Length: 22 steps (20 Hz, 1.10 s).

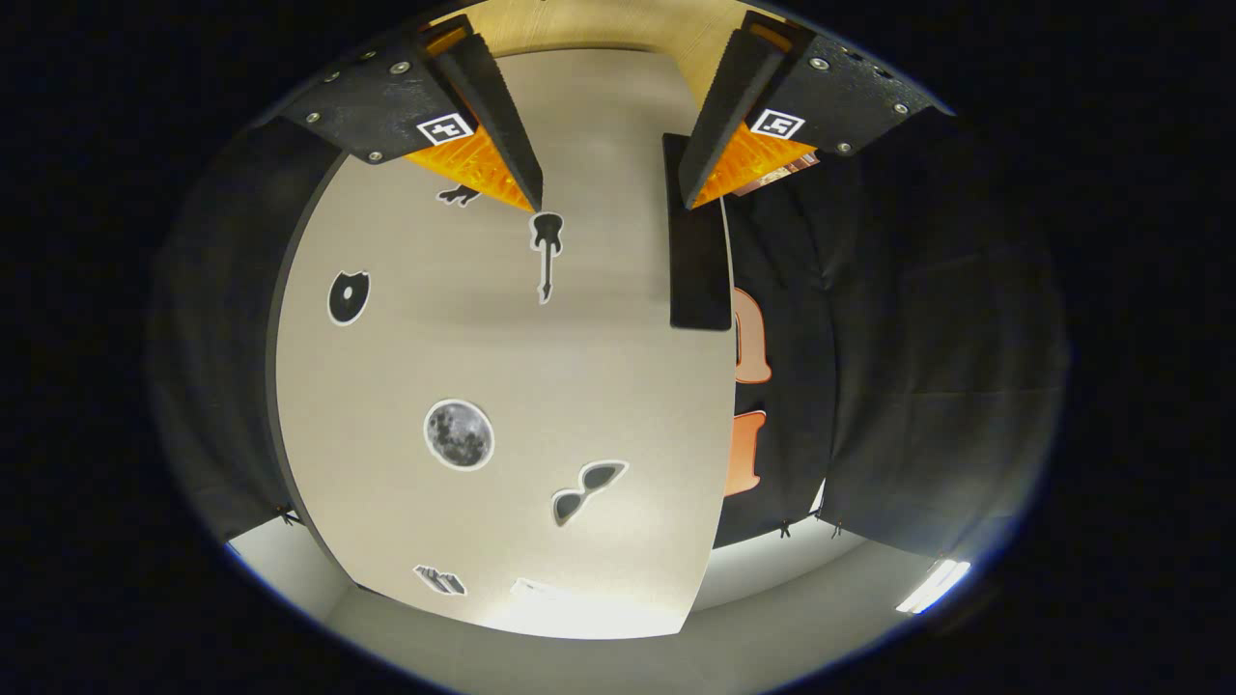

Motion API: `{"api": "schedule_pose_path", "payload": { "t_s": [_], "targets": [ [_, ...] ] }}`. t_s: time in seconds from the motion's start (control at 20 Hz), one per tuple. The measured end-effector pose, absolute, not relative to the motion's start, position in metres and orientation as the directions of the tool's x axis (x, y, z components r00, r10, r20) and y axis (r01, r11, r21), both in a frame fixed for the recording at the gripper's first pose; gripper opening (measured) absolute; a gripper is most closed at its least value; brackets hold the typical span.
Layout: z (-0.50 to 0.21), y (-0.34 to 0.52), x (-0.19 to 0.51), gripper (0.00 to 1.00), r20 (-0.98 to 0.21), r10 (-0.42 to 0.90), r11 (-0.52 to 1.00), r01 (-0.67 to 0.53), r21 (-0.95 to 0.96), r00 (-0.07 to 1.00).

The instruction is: Open the shoe cabinet door, grab the shoes and put them into the shoe cabinet, then close the shoe cabinet door.

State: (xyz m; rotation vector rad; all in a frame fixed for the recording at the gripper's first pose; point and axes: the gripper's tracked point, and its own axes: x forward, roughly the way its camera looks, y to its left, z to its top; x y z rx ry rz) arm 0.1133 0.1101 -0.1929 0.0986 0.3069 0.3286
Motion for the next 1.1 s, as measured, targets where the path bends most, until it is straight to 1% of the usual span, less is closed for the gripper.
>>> {"api": "schedule_pose_path", "payload": {
  "t_s": [0.3,0.7,0.85,0.95,1.1],
  "targets": [
    [-0.137,0.073,0.078,0.93,-0.221,0.297,0.954,-0.277,0.116,0.929],
    [-0.089,0.02,0.025,0.93,-0.185,0.226,0.971,-0.206,0.121,0.956],
    [-0.062,0.001,0.007,0.93,-0.131,0.218,0.97,-0.2,0.137,0.967],
    [-0.044,-0.017,0.0,0.93,-0.082,0.179,0.976,-0.167,0.138,0.98],
    [-0.043,-0.031,0.007,0.93,-0.068,0.136,0.981,-0.124,0.152,0.988]
  ]
}}
